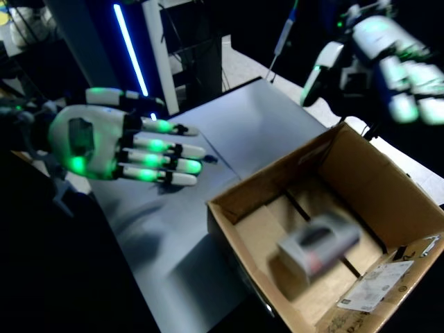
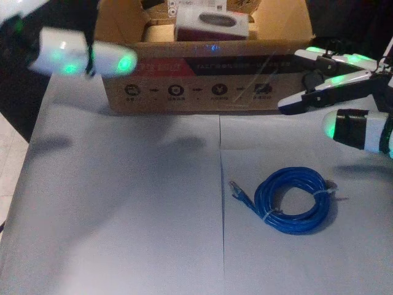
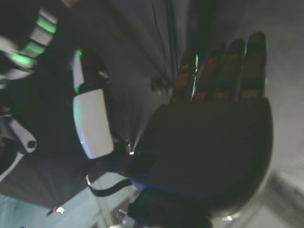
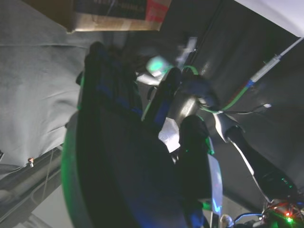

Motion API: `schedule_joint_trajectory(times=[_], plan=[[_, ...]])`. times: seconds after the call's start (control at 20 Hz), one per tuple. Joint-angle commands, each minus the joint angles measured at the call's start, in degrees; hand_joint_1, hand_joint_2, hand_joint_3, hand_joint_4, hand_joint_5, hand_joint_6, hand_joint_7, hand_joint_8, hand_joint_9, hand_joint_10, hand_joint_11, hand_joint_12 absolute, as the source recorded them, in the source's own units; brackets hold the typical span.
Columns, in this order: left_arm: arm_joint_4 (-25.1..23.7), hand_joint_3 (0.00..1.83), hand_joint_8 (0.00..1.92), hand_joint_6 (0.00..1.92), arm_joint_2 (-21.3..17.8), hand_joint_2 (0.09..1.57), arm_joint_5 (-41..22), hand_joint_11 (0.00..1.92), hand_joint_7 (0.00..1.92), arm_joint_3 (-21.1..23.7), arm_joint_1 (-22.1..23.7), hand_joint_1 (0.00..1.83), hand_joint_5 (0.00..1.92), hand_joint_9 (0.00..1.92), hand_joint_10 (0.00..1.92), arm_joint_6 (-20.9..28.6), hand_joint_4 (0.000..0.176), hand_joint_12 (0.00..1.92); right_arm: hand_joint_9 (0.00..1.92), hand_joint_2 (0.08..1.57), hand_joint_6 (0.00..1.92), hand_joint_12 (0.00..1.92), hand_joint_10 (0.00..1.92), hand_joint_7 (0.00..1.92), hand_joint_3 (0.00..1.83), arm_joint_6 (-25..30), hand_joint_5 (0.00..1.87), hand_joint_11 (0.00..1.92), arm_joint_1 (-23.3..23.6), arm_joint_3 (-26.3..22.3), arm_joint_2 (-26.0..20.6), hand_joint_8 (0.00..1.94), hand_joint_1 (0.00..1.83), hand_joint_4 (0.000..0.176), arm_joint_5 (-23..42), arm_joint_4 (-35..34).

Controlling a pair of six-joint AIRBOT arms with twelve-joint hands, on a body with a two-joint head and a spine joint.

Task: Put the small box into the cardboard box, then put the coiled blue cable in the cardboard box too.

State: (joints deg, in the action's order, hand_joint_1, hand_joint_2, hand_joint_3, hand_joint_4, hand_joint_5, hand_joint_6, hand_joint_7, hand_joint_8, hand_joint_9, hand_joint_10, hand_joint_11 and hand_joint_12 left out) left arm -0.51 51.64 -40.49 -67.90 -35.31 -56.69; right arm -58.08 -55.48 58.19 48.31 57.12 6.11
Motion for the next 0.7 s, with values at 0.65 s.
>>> schedule_joint_trajectory(times=[0.65], plan=[[11.67, 0.0, 0.0, 0.0, -9.63, 0.81, -30.88, 0.03, 0.0, 14.29, -25.83, 0.49, 0.0, 0.0, 0.0, 1.56, 0.176, 0.02, 0.0, 0.77, 0.0, 0.0, 0.0, 0.0, 0.0, 0.67, 0.0, 0.0, 0.83, -0.86, 2.84, 0.0, 0.7, 0.176, 1.48, 3.73]])
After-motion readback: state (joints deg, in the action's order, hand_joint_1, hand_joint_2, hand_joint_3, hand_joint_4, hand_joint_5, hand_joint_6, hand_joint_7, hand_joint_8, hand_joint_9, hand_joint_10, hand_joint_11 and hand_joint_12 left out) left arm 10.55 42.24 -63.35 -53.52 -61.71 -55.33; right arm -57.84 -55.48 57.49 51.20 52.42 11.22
